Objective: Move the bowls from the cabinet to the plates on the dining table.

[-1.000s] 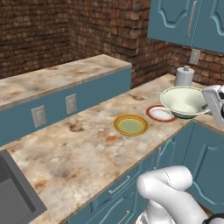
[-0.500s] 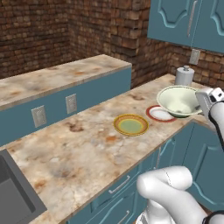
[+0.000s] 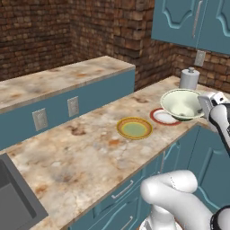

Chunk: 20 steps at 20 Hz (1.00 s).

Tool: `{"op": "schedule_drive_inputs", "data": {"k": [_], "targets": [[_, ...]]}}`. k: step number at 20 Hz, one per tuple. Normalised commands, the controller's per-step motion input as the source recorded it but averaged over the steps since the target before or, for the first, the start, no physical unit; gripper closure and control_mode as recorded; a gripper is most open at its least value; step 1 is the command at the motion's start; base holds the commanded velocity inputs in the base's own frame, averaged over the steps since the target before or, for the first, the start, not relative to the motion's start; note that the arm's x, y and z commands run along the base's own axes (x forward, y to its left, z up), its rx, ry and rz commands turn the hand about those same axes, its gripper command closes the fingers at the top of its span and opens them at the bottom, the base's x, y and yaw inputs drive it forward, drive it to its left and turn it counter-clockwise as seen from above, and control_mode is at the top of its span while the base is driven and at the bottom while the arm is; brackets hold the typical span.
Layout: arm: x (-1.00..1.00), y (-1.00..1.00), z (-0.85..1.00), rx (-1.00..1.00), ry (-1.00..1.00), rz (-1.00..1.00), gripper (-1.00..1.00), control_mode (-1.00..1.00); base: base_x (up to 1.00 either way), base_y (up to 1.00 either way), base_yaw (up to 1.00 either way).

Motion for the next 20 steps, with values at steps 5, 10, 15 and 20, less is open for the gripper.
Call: {"op": "schedule_drive_inputs", "data": {"k": [5,10,15,20], "targets": [[0.26,-0.08,-0.12,0.0,0.0,0.0,1.0,-1.0,0.0,0.0,0.0],[0.23,-0.06,-0.18,0.0,0.0,0.0,1.0,-1.0,0.0,0.0,0.0],[0.24,-0.07,-0.22,0.0,0.0,0.0,1.0,-1.0,0.0,0.0,0.0],[0.25,-0.08,-0.2,0.0,0.0,0.0,1.0,-1.0,0.0,0.0,0.0]]}}
